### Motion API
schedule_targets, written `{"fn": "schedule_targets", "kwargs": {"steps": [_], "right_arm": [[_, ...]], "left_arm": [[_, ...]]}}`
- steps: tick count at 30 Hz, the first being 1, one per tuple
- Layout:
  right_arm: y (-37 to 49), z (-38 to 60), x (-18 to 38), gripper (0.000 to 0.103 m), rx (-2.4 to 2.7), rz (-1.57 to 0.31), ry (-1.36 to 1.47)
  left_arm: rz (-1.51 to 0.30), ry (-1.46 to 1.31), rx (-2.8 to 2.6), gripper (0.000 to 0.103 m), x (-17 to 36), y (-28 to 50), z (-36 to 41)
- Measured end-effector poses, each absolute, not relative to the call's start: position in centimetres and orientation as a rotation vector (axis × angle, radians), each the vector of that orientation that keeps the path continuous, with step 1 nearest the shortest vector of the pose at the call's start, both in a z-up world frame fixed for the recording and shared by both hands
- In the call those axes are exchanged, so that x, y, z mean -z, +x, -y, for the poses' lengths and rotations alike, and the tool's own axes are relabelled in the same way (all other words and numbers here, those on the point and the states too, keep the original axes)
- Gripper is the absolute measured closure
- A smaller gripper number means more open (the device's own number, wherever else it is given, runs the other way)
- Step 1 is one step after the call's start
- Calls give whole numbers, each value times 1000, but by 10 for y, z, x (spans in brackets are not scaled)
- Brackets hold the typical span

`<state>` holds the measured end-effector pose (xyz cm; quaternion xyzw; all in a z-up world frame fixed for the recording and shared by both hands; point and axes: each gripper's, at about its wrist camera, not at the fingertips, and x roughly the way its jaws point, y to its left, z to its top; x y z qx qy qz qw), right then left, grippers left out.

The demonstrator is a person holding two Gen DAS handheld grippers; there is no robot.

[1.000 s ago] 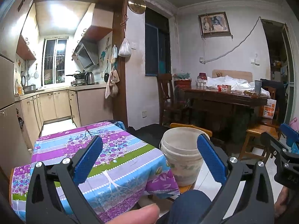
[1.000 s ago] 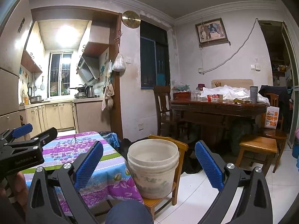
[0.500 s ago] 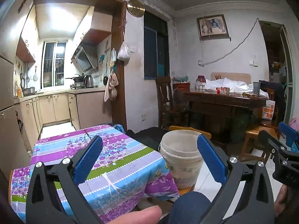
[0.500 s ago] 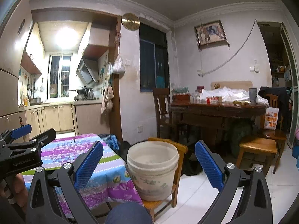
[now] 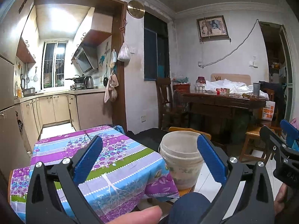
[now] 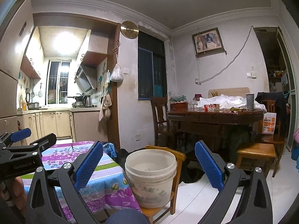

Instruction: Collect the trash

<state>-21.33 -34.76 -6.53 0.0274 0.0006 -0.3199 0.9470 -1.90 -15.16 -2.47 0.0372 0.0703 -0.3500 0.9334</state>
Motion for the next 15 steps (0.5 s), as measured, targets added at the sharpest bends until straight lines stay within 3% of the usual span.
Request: {"fn": "schedule_targets", "kwargs": {"steps": [15], "right_arm": [[-211, 347, 68, 5, 647, -9, 58]], "left_arm": [[-178, 82, 718, 6, 32, -14, 156]]}}
